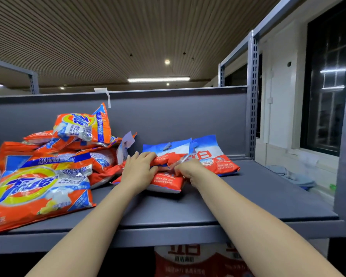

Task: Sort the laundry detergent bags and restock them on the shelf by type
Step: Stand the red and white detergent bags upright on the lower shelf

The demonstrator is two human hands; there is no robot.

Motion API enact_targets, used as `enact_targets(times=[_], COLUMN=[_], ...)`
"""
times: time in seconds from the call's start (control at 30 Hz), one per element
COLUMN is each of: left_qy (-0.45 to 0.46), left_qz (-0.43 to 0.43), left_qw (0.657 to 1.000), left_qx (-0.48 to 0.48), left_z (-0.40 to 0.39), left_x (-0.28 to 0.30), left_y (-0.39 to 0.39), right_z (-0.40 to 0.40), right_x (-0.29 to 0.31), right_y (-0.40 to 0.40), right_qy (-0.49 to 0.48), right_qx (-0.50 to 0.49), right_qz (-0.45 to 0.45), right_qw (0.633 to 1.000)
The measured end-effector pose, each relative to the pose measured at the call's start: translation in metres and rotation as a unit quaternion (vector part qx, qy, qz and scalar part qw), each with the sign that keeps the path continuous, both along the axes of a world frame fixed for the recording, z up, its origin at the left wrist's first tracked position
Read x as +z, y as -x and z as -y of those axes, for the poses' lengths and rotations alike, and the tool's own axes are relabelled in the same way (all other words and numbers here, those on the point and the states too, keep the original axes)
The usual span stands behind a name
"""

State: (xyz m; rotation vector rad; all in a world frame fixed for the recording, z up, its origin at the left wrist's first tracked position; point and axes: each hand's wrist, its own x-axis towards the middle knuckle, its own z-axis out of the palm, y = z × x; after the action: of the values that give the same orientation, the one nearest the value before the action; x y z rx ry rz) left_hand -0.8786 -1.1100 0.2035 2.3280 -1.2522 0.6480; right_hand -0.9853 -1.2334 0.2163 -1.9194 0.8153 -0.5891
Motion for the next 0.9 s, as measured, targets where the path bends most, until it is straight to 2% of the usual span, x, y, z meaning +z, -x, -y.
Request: enact_targets(times=[0.13, 0.27, 0.33, 0.5, 0.63, 0.67, 0.7, 0.73, 0.77, 0.8, 0.83, 0.9], left_qy=[-0.002, 0.015, 0.011, -0.013, -0.012, -0.023, -0.023, -0.019, -0.003, 0.035, 0.080, 0.126], left_qz=[0.013, 0.031, 0.068, 0.122, 0.172, 0.151, 0.086, -0.015, -0.131, -0.211, -0.253, -0.295], left_qw=[1.000, 0.998, 0.996, 0.992, 0.985, 0.988, 0.994, 0.993, 0.978, 0.958, 0.945, 0.941], left_qx=[-0.011, -0.047, -0.060, -0.040, -0.019, -0.034, -0.070, -0.113, -0.163, -0.193, -0.191, -0.108], left_z=[-0.017, -0.030, -0.033, -0.031, -0.039, -0.045, -0.050, -0.055, -0.060, -0.061, -0.059, -0.050], left_x=[0.000, 0.000, 0.002, 0.010, 0.012, 0.013, 0.013, 0.015, 0.018, 0.022, 0.025, 0.024], left_y=[0.014, 0.046, 0.069, 0.128, 0.148, 0.149, 0.145, 0.141, 0.138, 0.134, 0.127, 0.109], right_z=[-0.007, -0.003, -0.003, 0.001, 0.002, 0.002, 0.001, 0.000, -0.002, -0.003, -0.003, -0.003], right_x=[-0.008, -0.019, -0.023, -0.019, -0.013, -0.014, -0.016, -0.018, -0.020, -0.022, -0.024, -0.029], right_y=[0.015, 0.048, 0.068, 0.124, 0.149, 0.151, 0.153, 0.154, 0.155, 0.156, 0.156, 0.156], right_qy=[0.077, 0.102, 0.122, 0.161, 0.176, 0.182, 0.189, 0.195, 0.197, 0.198, 0.195, 0.197], right_qx=[-0.015, -0.090, -0.112, -0.145, -0.180, -0.184, -0.180, -0.174, -0.171, -0.168, -0.164, -0.153], right_qz=[-0.032, 0.011, 0.011, -0.050, -0.047, -0.044, -0.043, -0.043, -0.039, -0.032, -0.025, -0.012], right_qw=[0.996, 0.991, 0.986, 0.975, 0.967, 0.965, 0.965, 0.964, 0.965, 0.965, 0.967, 0.968])
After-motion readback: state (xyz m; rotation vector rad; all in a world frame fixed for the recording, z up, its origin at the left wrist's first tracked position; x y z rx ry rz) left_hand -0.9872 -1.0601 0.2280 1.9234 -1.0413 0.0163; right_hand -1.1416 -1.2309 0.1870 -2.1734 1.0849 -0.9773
